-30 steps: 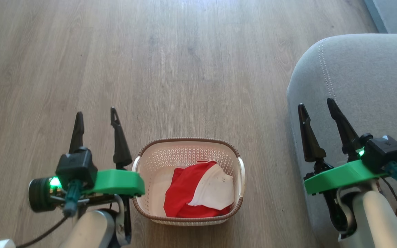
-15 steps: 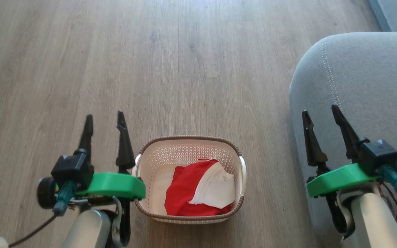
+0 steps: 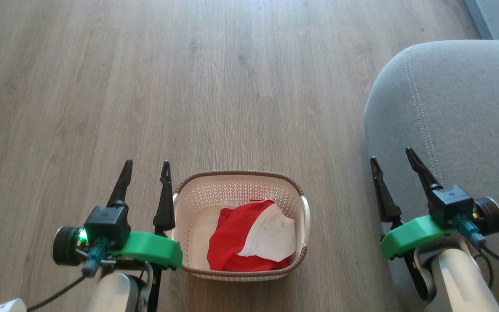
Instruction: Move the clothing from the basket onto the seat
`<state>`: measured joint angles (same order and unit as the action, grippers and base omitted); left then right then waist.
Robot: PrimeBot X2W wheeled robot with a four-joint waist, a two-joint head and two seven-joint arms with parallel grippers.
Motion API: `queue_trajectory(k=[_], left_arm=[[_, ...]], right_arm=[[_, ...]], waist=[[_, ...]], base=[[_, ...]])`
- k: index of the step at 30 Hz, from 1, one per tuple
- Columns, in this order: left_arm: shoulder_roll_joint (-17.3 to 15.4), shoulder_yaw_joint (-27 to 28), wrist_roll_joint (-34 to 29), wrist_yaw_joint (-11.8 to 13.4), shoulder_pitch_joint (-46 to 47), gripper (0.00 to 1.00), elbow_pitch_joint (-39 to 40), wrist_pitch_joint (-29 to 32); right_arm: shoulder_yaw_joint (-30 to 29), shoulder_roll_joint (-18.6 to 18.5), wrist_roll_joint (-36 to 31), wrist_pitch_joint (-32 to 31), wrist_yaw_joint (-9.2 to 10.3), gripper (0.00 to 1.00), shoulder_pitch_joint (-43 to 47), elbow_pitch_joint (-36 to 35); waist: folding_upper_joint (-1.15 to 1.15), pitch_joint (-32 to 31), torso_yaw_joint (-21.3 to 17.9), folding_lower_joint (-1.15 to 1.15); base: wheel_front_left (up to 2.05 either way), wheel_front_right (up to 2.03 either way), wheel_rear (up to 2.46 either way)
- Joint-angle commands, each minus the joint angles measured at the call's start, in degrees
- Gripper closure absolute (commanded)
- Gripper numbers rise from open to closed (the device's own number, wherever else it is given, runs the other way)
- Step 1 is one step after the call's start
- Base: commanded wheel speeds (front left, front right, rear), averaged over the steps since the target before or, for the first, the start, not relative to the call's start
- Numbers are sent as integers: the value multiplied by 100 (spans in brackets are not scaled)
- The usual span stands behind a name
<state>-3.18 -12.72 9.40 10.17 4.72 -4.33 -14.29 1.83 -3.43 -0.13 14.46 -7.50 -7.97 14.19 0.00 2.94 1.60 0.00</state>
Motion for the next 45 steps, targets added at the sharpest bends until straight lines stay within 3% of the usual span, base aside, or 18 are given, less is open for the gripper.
queue_trajectory(k=[1,10,20,27,39,45], left_arm=[[27,222,31,-41,206,0,216,-71],[29,133,113,-110,254,0,130,-71],[30,-149,-6,-355,692,0,-347,-71],[30,-270,-236,-625,1248,0,-1178,-71],[-33,-688,-929,-1296,2852,0,-3277,-71],[-100,-879,-1067,-1424,3752,0,-4368,-71]], right_arm=[[126,50,-31,53,1,0,-320,-159],[88,53,-45,54,1,0,-419,-52],[-232,54,-68,54,1,0,-683,235],[-303,55,-131,54,1,0,-671,243],[-231,55,137,54,1,0,-579,33],[-23,55,360,54,1,0,-643,-44]], waist=[[0,6,10,0],[0,219,-36,0],[0,1280,-313,0],[0,2302,-640,0],[0,3919,-1174,0],[0,4568,-1365,0]], base=[[0,0,0],[0,0,0],[0,0,0],[0,0,0],[0,0,0],[0,0,0]])
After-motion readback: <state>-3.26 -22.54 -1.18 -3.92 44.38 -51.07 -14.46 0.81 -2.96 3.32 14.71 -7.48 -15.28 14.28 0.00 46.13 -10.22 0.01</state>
